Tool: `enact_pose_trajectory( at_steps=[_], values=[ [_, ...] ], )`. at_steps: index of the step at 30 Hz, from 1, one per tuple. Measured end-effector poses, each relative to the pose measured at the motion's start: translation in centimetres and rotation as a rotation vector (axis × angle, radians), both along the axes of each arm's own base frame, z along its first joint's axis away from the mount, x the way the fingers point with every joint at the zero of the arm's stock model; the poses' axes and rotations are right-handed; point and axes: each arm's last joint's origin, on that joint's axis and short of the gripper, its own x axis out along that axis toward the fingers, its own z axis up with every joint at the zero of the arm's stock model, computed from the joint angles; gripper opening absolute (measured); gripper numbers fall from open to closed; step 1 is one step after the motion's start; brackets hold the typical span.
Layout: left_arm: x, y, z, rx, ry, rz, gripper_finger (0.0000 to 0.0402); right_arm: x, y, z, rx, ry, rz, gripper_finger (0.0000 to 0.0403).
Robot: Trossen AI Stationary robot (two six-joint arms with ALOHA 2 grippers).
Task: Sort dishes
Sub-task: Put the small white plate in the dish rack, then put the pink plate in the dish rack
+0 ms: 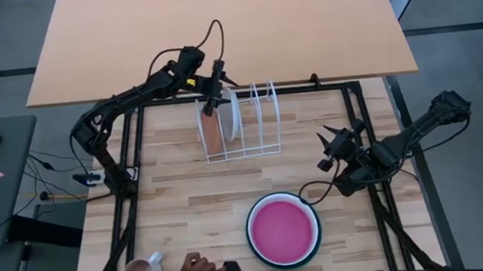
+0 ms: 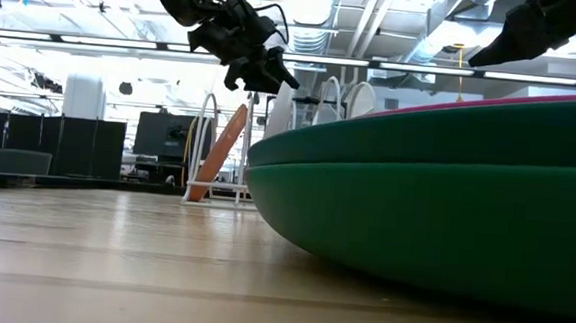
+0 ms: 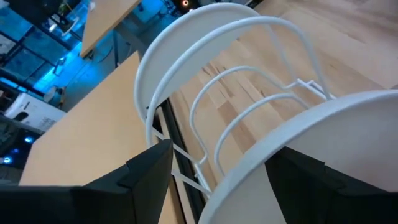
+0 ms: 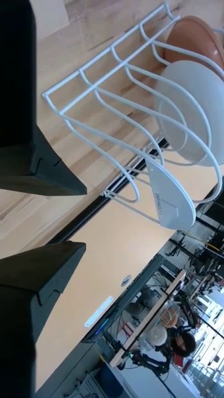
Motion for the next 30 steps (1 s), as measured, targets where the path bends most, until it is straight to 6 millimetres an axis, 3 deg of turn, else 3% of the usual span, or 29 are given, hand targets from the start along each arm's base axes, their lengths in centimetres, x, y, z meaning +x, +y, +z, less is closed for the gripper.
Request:
enact_pose_trajectory(
  at_steps=[18, 30],
  values=[
    [-0.2, -0.9, -0.8, 0.049, 0.147, 0.036, 0.0246, -0.1, 0.0, 0.0, -0.002, 0.007, 0.000, 0.0137],
    [-1.2, -2.4, 0.9, 0.038, 0.170, 0.079, 0.0246, -0.1, 0.0, 0.0, -0.001, 0.010, 0.001, 0.0137]
  ],
)
